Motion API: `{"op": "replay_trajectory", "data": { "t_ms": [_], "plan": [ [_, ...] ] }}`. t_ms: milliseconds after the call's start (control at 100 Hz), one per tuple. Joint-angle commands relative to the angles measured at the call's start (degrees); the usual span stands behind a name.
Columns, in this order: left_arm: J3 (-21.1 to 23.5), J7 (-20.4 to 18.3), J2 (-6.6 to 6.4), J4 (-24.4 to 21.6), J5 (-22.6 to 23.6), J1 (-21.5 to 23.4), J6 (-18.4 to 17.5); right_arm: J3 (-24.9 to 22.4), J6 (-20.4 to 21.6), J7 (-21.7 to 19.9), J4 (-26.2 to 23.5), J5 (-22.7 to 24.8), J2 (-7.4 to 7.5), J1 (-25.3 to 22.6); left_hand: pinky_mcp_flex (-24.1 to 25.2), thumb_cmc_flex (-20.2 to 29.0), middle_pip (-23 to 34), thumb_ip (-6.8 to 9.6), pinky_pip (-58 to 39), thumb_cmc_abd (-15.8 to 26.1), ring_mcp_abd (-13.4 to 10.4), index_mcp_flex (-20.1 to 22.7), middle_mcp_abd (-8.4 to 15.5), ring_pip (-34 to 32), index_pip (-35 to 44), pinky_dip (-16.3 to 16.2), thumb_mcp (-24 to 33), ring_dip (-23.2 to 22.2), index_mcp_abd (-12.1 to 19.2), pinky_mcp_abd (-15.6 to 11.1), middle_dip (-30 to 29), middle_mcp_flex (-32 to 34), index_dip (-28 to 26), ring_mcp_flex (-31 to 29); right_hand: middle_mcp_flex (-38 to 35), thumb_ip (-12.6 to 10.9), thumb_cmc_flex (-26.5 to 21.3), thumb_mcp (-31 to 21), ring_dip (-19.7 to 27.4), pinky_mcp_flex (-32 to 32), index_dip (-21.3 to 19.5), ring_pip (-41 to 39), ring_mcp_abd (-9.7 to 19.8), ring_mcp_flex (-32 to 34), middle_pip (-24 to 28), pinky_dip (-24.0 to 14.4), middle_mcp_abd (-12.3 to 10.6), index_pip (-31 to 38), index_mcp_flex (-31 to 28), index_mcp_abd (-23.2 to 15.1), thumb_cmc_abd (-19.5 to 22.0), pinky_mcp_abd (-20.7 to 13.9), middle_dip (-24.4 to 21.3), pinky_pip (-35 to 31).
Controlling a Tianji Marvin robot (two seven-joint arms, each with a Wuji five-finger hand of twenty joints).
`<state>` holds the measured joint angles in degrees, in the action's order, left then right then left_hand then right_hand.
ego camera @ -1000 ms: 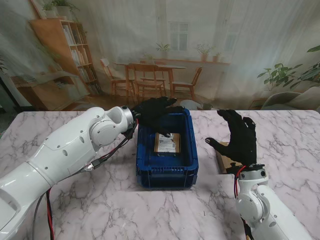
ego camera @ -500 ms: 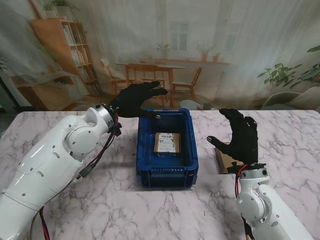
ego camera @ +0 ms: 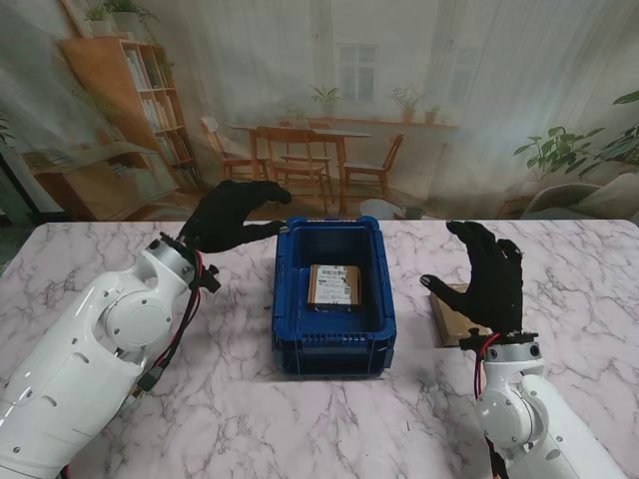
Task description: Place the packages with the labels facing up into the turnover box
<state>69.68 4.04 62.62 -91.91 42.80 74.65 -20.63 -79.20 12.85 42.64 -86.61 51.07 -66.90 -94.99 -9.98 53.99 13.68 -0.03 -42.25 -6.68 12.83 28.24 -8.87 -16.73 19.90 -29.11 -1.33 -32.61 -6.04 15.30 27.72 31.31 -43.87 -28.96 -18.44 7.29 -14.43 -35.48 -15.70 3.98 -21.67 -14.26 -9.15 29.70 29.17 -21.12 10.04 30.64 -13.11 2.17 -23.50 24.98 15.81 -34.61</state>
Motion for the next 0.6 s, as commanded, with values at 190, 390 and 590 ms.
{"op": "replay_trajectory", "data": {
  "t_ms": [190, 390, 590],
  "plan": [
    [0.12, 3.51, 1.19, 1.34, -2.57, 5.67, 1.58, -1.13, -0.95, -0.47, -0.78, 0.49, 0.11, -2.07, -0.05, -1.79, 5.99, 0.33, -5.94, 4.85, -0.55, -1.14, 0.27, -7.43, 0.42, -4.72, 0.13, -13.1, -1.25, -2.07, 9.14, -0.99, 2.71, -1.23, 0.73, -1.11, -0.93, 1.51, 0.64, 0.75, -0.26, 3.81, -0.16, -2.69, -1.28, -1.42, 0.4, -1.3, -0.17, 0.5, 0.69, -2.44, -0.58, 0.99],
    [0.37, 6.84, 1.84, 1.68, -3.61, 9.32, 2.73, -2.25, -2.88, -1.14, -0.92, 1.33, 0.4, -3.68, 0.74, -2.45, 10.49, 0.17, -6.48, 5.14, -1.03, 0.66, 0.88, -11.54, -1.11, -5.52, 0.07, -20.8, -1.37, -1.67, 16.65, -1.38, 5.35, -0.98, 1.59, -1.11, -0.49, 1.74, 0.78, 0.58, -0.02, 4.21, -1.15, -3.23, -1.6, -1.86, 0.83, -2.04, 0.35, 2.03, 0.11, -2.32, -0.69, 0.79],
    [0.66, 9.01, 2.23, 1.31, -3.76, 11.69, 3.81, -2.05, -8.85, -3.4, -0.22, 1.86, 0.71, -4.7, 2.88, -2.71, 4.77, 0.06, -3.09, 5.45, -0.3, 0.72, -0.49, -4.87, -2.69, -4.08, -0.04, -15.03, -1.44, -0.77, 11.9, -3.59, 6.46, 1.18, 3.91, -0.77, 1.7, 2.33, 1.22, -0.24, 1.91, 5.64, -1.98, -4.65, -3.29, -2.59, 2.21, -6.09, -0.9, 2.92, -0.08, -2.07, -1.47, 1.27]
  ]
}}
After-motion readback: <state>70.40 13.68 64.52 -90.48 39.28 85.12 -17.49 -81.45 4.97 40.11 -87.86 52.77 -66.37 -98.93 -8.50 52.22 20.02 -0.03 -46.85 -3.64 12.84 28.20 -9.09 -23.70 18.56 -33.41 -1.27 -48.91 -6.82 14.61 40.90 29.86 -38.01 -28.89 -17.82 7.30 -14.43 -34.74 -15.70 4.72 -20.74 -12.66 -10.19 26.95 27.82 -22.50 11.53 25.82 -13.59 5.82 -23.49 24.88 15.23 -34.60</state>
